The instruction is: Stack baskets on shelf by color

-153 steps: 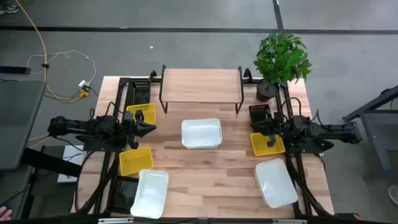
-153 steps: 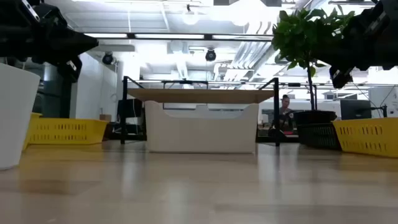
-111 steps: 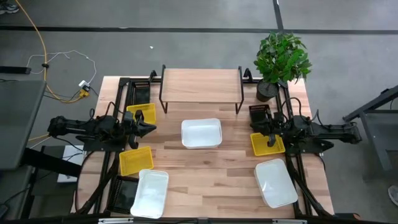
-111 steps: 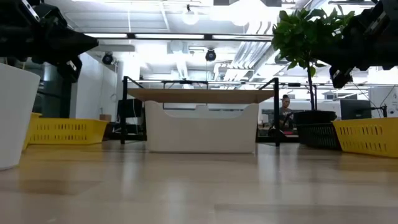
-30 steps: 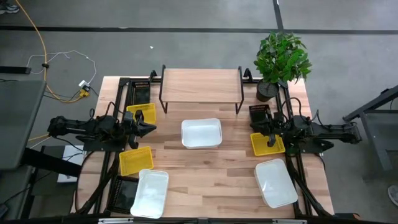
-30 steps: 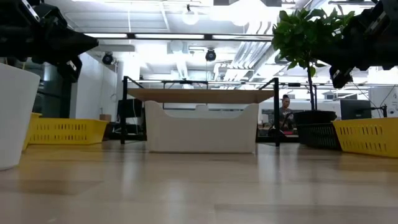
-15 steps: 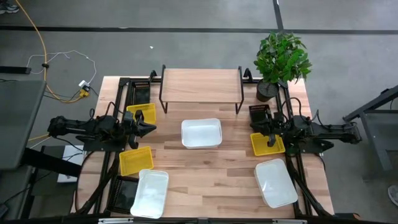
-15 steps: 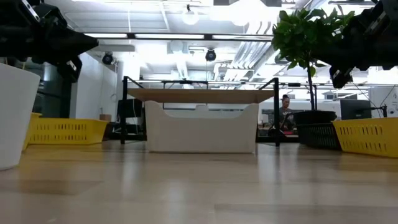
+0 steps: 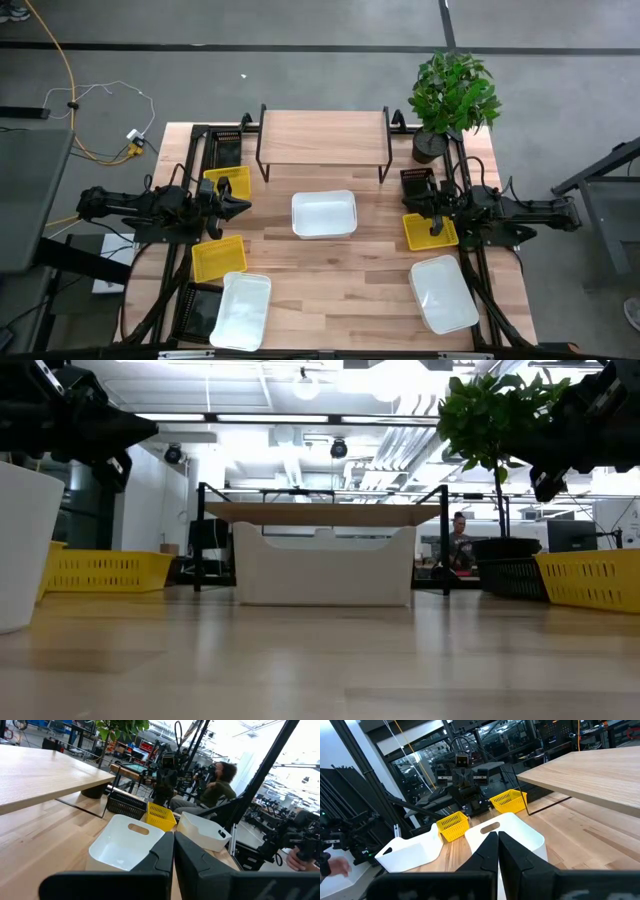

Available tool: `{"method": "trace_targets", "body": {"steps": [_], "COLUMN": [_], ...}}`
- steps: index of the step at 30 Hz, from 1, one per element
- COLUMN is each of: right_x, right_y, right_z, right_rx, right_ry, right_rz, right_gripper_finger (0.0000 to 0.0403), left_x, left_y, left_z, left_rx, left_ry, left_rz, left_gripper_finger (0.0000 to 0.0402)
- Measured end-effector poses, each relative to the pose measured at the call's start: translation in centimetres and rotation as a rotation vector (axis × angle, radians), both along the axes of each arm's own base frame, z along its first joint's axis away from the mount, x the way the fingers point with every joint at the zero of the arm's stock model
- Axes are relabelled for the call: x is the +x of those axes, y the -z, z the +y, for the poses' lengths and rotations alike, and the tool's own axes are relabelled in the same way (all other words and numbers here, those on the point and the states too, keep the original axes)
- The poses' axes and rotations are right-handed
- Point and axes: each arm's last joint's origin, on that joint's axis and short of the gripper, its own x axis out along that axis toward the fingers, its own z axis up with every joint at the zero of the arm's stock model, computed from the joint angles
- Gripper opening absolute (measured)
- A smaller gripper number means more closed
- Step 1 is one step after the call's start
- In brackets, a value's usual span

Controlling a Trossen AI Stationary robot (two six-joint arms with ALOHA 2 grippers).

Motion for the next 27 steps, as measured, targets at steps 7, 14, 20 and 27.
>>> {"method": "trace_targets", "body": {"steps": [7, 14, 20, 27], "right_x": [0.0, -0.9, 0.0, 2.5], "right_y": [-0.4, -5.1, -8.6, -8.3], "right_z": [-0.2, 0.1, -0.3, -0.9], "right_rx": [0.013, 0.024, -0.006, 0.085], "right_ry": [0.06, -0.036, 0.129, 0.352], "right_rz": [-0.041, -0.319, -0.056, 0.544], "right_gripper_finger": [0.0, 0.0, 0.0015, 0.0116], "left_x": [0.0, 0.0, 0.0, 0.0], "left_y": [0.0, 0.0, 0.0, 0.0], "left_z": [0.0, 0.0, 0.0, 0.0], "left_rx": [0.0, 0.0, 0.0, 0.0], "left_ry": [0.0, 0.0, 0.0, 0.0], "left_rz": [0.0, 0.0, 0.0, 0.0], "left_gripper_finger": [0.0001, 0.0001, 0.0001, 0.0001]}}
